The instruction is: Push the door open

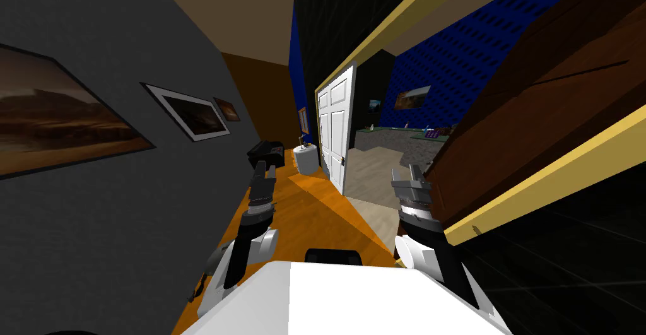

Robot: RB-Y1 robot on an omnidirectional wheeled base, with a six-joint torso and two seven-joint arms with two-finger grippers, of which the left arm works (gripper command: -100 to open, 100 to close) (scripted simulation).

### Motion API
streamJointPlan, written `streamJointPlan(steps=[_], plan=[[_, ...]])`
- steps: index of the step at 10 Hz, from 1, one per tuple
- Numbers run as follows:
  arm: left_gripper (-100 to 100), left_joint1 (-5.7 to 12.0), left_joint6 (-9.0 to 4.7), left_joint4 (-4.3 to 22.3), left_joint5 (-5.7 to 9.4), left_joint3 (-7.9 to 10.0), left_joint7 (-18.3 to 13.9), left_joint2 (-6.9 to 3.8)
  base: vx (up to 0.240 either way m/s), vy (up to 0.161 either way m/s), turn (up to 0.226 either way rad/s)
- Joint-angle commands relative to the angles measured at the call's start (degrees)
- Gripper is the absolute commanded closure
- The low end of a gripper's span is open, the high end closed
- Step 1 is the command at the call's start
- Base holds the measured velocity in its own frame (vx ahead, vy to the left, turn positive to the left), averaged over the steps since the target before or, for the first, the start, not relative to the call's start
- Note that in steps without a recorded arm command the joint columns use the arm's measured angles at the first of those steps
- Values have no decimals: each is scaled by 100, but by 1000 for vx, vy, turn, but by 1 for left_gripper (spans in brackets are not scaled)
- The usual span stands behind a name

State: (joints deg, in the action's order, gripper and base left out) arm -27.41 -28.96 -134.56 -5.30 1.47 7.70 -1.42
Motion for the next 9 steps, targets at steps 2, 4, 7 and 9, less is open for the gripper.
streamJointPlan(steps=[2,4,7,9], plan=[[-100,95,-44,263,-2,-64,-48,-57,80,10,-84],[-100,190,-89,526,-5,-128,-95,-107,108,17,-73],[-100,322,-150,890,-8,-216,-161,-164,102,18,-79],[-100,439,-204,1212,-11,-295,-220,-206,113,31,-107]])
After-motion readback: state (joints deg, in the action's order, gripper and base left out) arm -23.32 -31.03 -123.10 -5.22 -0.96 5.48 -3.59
